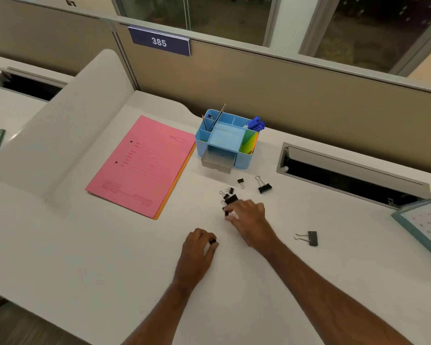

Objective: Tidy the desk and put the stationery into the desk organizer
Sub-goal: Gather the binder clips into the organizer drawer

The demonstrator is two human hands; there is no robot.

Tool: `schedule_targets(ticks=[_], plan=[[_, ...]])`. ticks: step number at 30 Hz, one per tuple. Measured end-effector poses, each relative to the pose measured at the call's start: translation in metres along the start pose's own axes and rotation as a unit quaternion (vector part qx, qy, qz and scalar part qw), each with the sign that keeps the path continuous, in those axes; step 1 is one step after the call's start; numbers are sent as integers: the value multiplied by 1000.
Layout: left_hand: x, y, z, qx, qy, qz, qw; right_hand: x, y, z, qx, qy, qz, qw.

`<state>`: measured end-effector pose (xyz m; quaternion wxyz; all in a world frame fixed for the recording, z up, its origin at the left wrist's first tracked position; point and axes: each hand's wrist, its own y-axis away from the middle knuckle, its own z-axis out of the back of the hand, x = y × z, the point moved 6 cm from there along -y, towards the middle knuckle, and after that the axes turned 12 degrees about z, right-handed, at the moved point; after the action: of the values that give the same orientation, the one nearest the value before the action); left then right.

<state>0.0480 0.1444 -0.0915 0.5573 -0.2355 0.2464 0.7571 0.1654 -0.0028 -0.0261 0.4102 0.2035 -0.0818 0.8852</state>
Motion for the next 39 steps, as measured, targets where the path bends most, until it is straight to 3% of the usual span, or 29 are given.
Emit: schedule_targets(ticks=[8, 20, 33, 39], plan=[[-8, -10, 0, -34, -29, 0, 999, -7, -85, 75, -108, 6, 15, 994], [-2, -10, -1, -43, 0, 14, 999, -16, -139, 75, -82, 98, 18, 992], [-27, -23, 15, -79, 144, 89, 982, -48, -57, 71, -190, -37, -36, 980], [-58, -70, 50, -106, 190, 64, 974, -75, -15, 48, -163, -62, -99, 980]])
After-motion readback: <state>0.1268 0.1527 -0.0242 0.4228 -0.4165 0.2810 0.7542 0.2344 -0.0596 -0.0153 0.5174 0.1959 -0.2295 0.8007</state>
